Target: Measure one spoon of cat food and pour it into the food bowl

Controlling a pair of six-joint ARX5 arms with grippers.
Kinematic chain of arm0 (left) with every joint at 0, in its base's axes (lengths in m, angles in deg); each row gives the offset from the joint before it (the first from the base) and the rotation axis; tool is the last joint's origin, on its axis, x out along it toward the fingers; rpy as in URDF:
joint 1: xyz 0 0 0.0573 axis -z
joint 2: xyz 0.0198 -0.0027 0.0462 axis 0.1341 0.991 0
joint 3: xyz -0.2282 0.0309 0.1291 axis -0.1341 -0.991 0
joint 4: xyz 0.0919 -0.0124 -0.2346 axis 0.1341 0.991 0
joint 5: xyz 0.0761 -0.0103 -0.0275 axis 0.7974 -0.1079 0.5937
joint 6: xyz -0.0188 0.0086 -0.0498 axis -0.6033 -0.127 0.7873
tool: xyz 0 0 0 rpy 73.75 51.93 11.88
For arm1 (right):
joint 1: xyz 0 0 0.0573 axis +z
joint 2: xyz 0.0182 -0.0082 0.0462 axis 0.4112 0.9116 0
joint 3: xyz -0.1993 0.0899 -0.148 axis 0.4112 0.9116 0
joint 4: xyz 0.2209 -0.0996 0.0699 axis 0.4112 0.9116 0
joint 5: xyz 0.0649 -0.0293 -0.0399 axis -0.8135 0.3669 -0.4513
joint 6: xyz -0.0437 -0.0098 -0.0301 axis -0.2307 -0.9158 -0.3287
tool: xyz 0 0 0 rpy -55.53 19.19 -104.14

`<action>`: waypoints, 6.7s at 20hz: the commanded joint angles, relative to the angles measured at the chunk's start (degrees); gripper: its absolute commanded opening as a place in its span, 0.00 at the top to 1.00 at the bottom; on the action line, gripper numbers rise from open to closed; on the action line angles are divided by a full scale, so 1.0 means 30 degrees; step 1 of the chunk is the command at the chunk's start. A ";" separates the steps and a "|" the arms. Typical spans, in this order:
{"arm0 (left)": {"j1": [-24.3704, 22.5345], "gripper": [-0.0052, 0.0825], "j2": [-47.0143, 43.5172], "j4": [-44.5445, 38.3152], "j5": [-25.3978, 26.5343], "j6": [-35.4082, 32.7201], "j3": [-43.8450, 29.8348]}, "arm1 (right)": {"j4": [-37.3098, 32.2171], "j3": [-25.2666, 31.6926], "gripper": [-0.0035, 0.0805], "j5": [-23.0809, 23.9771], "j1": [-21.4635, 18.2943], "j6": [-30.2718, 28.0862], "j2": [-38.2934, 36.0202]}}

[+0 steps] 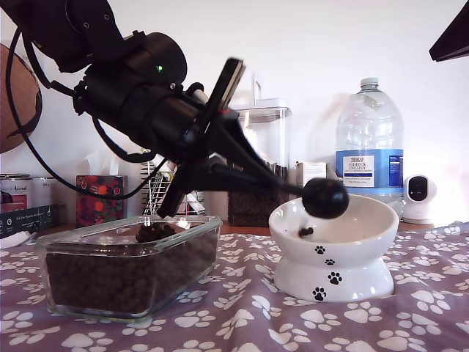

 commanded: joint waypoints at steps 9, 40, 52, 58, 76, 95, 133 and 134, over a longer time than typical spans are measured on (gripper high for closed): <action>-0.0160 0.96 0.0117 -0.1625 -0.2251 0.3045 0.0022 | -0.0153 -0.0270 0.97 -0.0015 -0.0117 -0.0015 0.0073; -0.0707 0.96 0.0109 -0.8058 -0.7213 1.5912 0.0080 | -0.0160 -0.0270 0.97 -0.0525 -0.0117 -0.0656 0.0080; -0.1093 0.96 0.0109 -0.9581 -0.7767 1.5293 0.0080 | -0.0699 -0.0277 0.97 -0.0525 -0.0117 -0.1005 0.0117; -0.0954 0.96 0.0109 -0.6870 -0.7388 0.9275 0.0080 | -0.0692 -0.0270 0.97 -0.0525 -0.0117 -0.0998 0.0117; 0.0590 0.96 -0.5632 0.3883 0.6907 -0.8131 0.1158 | -0.0372 -0.0270 0.97 -0.0525 -0.0117 -0.0991 0.0124; 0.0962 0.96 -1.4222 0.2783 2.1464 -1.0914 -0.6834 | -0.5042 -0.0277 0.97 -0.7912 0.0277 -0.0430 0.6186; 0.2820 0.94 -1.4127 0.3694 1.9679 -1.0921 -0.6419 | -0.5413 -0.0270 0.97 -0.3147 0.0539 0.1056 0.6360; 0.2667 0.94 -1.4316 0.3220 1.9569 -1.0797 -0.6433 | -0.5807 -0.0270 0.97 -0.2113 0.0539 0.0911 0.6353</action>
